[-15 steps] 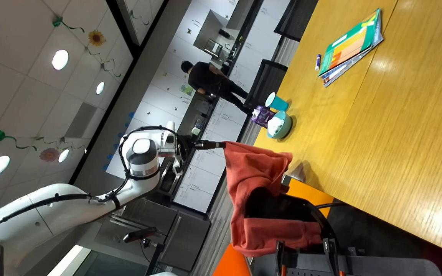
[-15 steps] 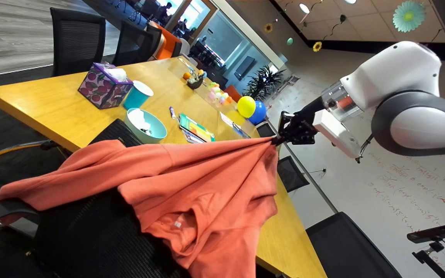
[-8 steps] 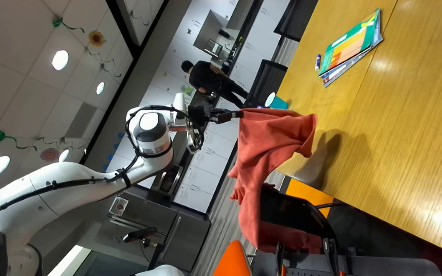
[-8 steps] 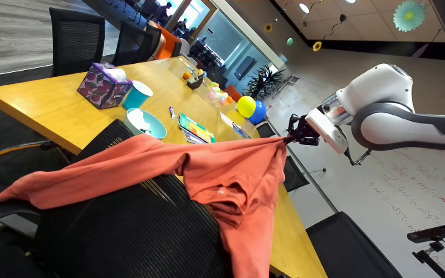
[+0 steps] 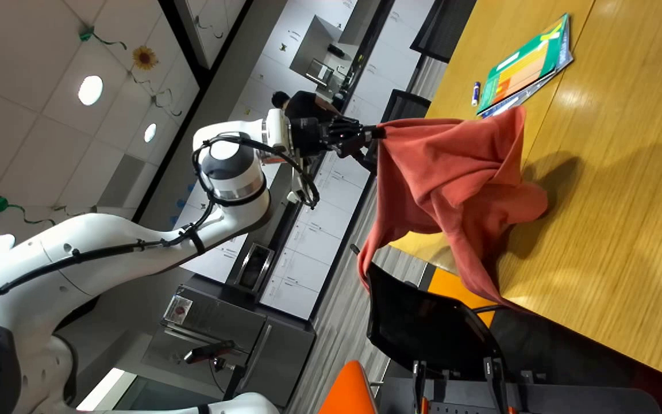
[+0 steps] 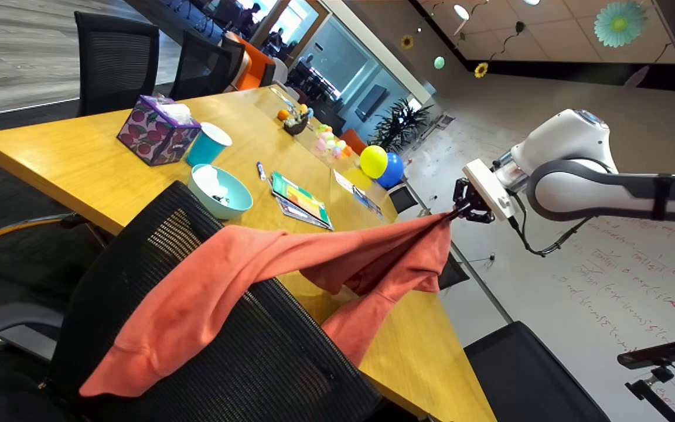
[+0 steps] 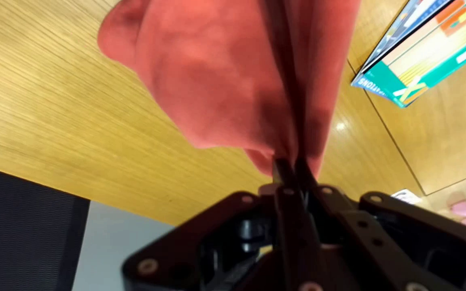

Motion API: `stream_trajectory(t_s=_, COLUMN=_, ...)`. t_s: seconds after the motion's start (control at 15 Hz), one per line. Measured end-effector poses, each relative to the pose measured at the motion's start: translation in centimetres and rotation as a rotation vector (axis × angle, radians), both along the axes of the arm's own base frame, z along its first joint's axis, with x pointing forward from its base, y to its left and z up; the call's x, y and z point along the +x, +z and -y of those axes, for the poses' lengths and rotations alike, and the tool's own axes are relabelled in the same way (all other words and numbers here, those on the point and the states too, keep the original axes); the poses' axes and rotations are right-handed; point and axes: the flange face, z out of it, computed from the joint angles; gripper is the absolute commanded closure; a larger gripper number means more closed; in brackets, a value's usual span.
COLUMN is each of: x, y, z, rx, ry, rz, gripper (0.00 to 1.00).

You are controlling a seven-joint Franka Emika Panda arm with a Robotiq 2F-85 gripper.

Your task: Pick the cloth and put it on the table

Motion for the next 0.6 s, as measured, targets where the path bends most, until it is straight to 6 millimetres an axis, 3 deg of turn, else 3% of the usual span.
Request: stream_trajectory(t_s=0.6, x=0.74, y=-0.38, z=0.51, rx=0.006, ry=-0.057, rz=0.007, gripper=0.99)
